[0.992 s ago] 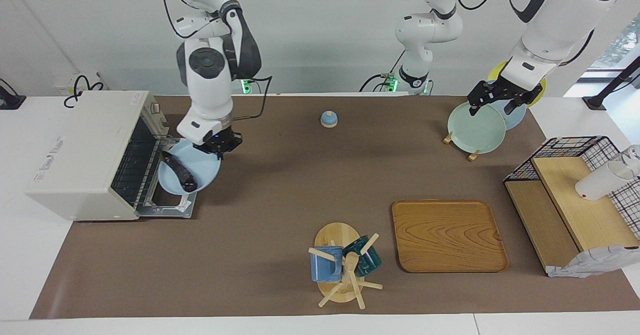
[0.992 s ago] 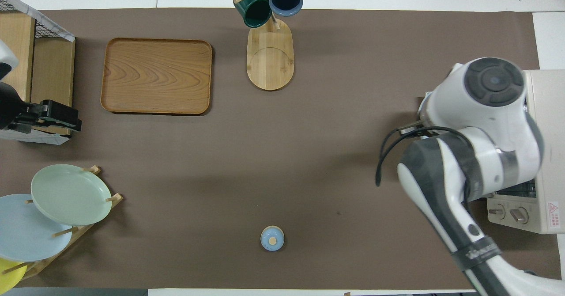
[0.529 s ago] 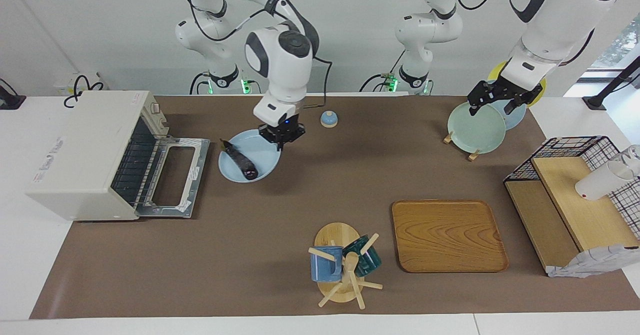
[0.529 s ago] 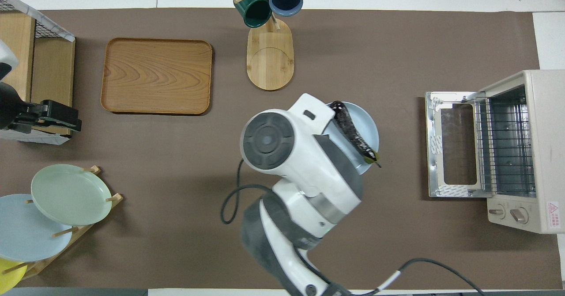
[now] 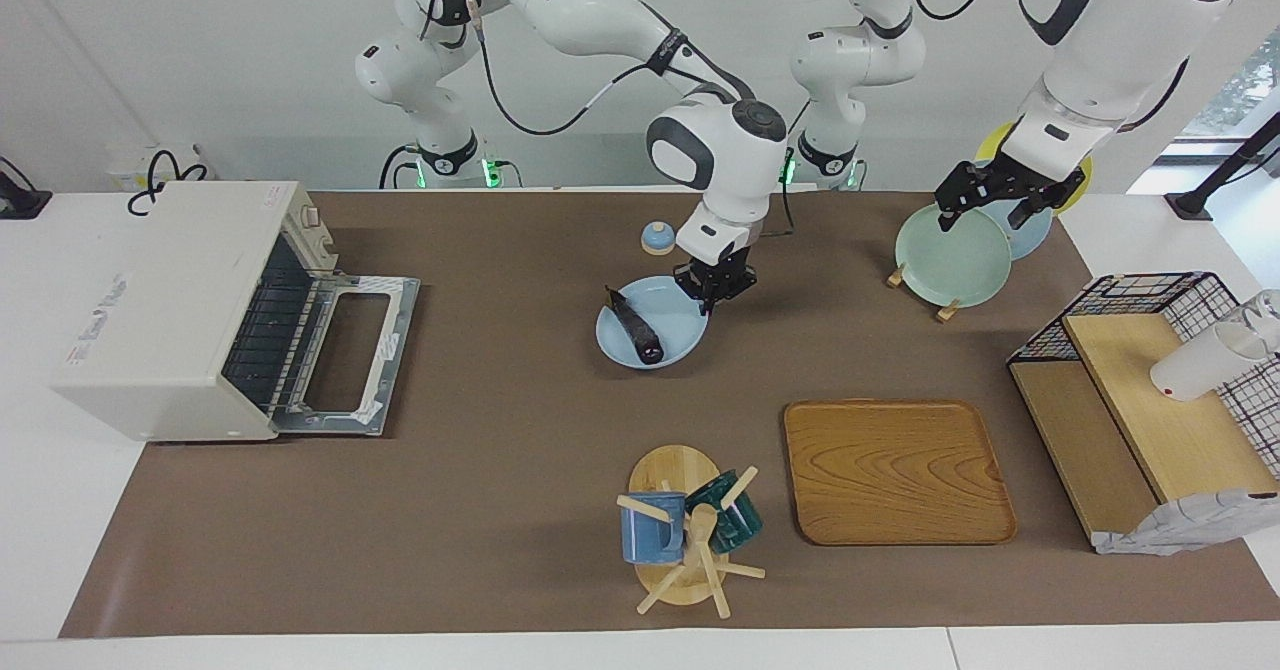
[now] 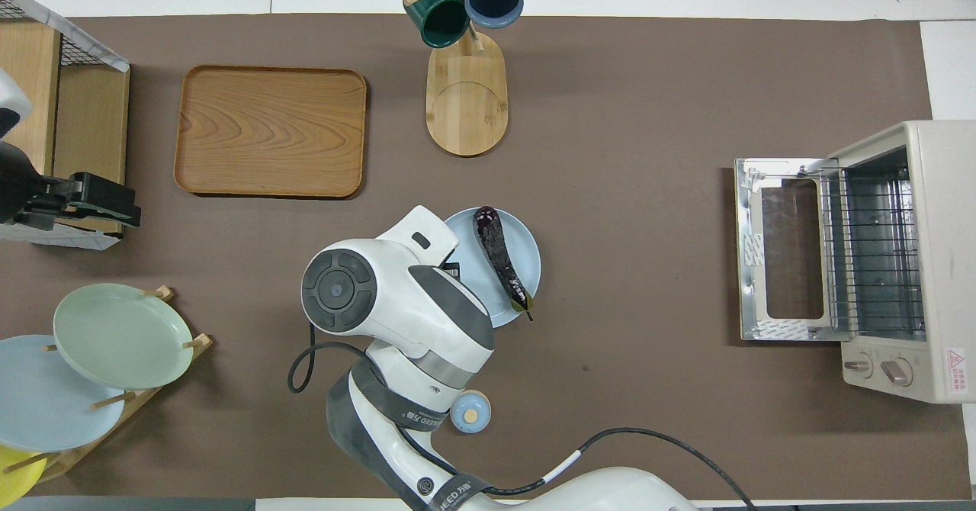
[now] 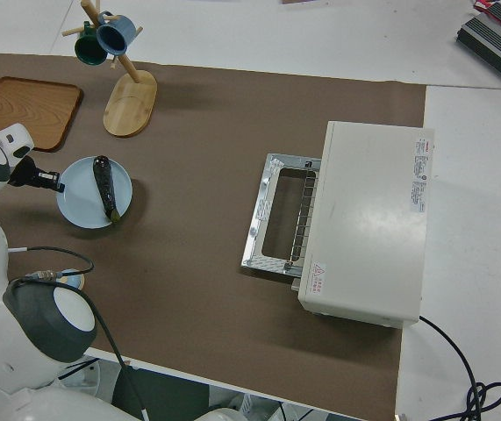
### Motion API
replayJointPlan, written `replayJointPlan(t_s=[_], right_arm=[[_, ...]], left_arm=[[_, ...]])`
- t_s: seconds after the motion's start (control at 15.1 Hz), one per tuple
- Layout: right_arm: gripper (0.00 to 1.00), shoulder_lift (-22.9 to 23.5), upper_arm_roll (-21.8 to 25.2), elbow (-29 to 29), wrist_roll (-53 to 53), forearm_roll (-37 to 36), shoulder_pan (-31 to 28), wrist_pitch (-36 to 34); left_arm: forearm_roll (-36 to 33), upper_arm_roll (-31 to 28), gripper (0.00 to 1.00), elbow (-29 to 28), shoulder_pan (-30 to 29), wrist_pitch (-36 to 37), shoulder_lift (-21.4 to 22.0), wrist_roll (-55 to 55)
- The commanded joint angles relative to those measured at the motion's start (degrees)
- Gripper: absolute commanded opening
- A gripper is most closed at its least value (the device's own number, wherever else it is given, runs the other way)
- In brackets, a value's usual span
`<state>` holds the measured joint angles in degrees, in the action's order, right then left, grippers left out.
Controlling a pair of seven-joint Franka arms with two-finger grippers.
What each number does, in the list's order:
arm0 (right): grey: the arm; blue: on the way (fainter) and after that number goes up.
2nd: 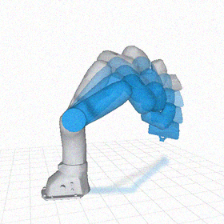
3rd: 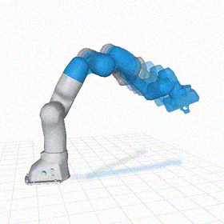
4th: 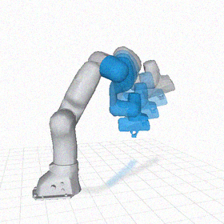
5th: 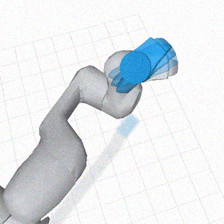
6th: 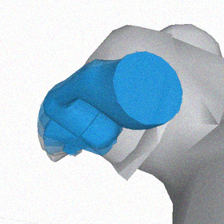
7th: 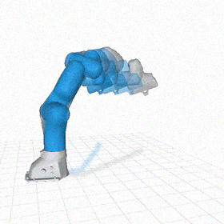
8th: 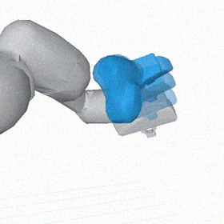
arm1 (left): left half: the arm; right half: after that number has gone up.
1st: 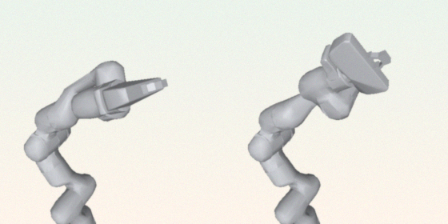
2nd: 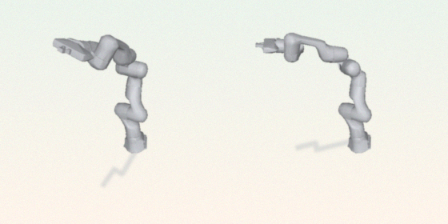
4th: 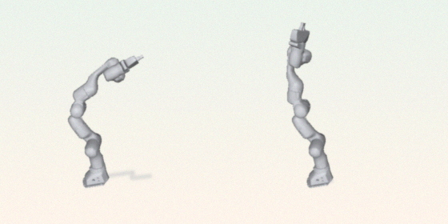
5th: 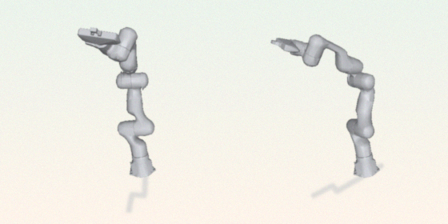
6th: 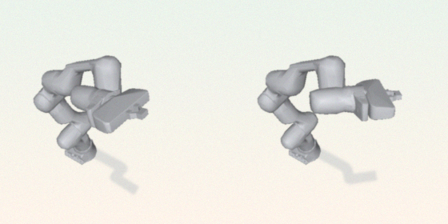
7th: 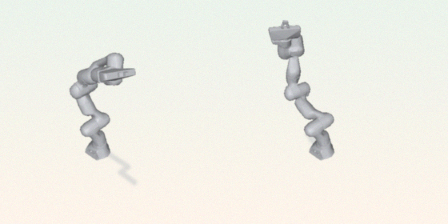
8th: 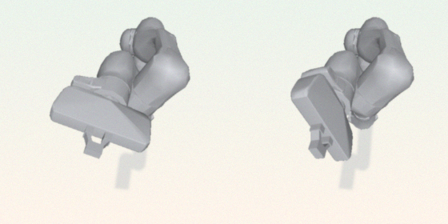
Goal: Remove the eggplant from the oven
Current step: 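Pull the blue plate with eggplant out toward the table center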
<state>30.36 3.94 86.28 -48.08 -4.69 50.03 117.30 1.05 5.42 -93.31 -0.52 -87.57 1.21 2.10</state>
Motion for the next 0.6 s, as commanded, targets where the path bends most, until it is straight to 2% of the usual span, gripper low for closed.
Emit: replayJointPlan(t_s=[0.0,0.2,0.33,0.4,0.46,0.53], right_arm=[[0.0,-1.53,-0.16,4.05,-1.31,4.76,-0.73,4.85],[0.0,-2.5,-0.24,8.45,-1.4,4.95,-0.73,10.66],[0.0,-2.5,-0.24,8.64,-0.96,4.95,-1.08,11.28],[0.05,-2.5,-0.24,8.29,-0.87,4.95,-1.51,11.72],[0.16,-2.41,-0.24,7.68,-0.96,4.95,-1.61,11.64],[0.2,-2.41,-0.24,6.37,-0.87,4.78,-1.61,10.68]], left_arm=[[0.36,0.64,1.0,-0.56,-1.07,0.3,0.81,-0.34],[0.36,0.64,1.0,-0.56,-1.07,0.3,0.9,-0.34],[0.36,0.64,1.0,-0.56,-1.07,0.3,0.81,-0.25],[0.36,0.64,1.0,-0.56,-1.07,0.3,0.9,-0.34],[0.36,0.64,1.0,-0.56,-1.07,0.3,0.81,-0.34],[0.36,0.64,1.0,-0.56,-1.07,0.3,0.9,-0.34]])
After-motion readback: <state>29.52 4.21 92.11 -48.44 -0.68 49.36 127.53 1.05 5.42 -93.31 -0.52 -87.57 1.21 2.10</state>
